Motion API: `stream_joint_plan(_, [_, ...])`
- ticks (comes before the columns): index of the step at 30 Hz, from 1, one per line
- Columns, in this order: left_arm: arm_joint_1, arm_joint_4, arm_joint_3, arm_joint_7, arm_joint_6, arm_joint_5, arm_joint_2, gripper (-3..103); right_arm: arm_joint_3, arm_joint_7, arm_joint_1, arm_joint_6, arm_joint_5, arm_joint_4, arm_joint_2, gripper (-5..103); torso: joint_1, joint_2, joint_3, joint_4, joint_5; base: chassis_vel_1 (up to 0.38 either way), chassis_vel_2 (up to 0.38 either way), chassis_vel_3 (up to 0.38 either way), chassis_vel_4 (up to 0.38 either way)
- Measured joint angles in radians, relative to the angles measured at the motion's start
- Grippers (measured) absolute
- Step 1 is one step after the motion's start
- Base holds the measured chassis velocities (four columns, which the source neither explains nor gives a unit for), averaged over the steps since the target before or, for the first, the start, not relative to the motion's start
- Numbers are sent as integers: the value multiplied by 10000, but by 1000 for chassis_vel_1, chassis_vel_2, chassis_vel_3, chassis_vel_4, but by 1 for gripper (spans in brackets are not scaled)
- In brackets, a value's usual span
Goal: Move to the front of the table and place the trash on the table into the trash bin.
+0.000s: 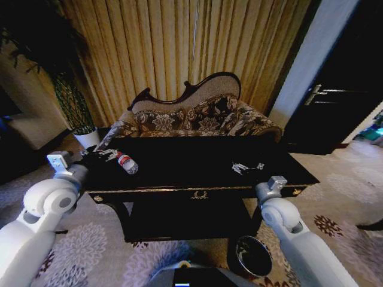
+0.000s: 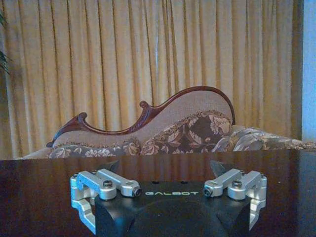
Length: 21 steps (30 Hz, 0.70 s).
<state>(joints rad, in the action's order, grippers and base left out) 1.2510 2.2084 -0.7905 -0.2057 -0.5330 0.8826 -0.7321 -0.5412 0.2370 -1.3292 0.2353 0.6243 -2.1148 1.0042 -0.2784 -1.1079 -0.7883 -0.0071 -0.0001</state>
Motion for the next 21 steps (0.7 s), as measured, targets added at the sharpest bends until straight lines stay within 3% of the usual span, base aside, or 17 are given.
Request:
stream_joint_plan(6, [-39,182,64,-161,-143,181,-73,100,13,-9,8,-29,-32,86,38,100,1,-1,0,0,0,0,0,0,0])
stream_joint_plan(8, [-176,247,289,-958,-277,704,-169,100,94,-17,35,-35,-93,133,88,100,1,0,0,0,1,0,0,0,0])
stream_joint_plan(11, [-239,253,389,-1294,-309,851,-235,100,114,-21,42,-37,-119,148,107,100,0,-1,0,0,1,0,0,0,0])
stream_joint_plan(14, [-382,317,684,-2489,-309,1144,-646,100,158,-36,53,-51,-189,243,146,100,1,-1,1,-1,0,0,0,0,0])
stream_joint_plan(17, [-425,350,748,-2771,-301,1190,-775,100,170,-39,87,-54,-190,268,142,100,1,0,0,-1,1,0,0,0,0])
stream_joint_plan(20, [-812,333,933,-3750,-302,1682,-1202,100,241,-46,288,-51,-37,305,-57,100,1,0,0,0,1,0,0,0,0])
stream_joint_plan(21, [-812,333,933,-3750,-302,1682,-1202,100,241,-46,288,-51,-37,305,-57,100,1,0,0,0,1,0,0,0,0])
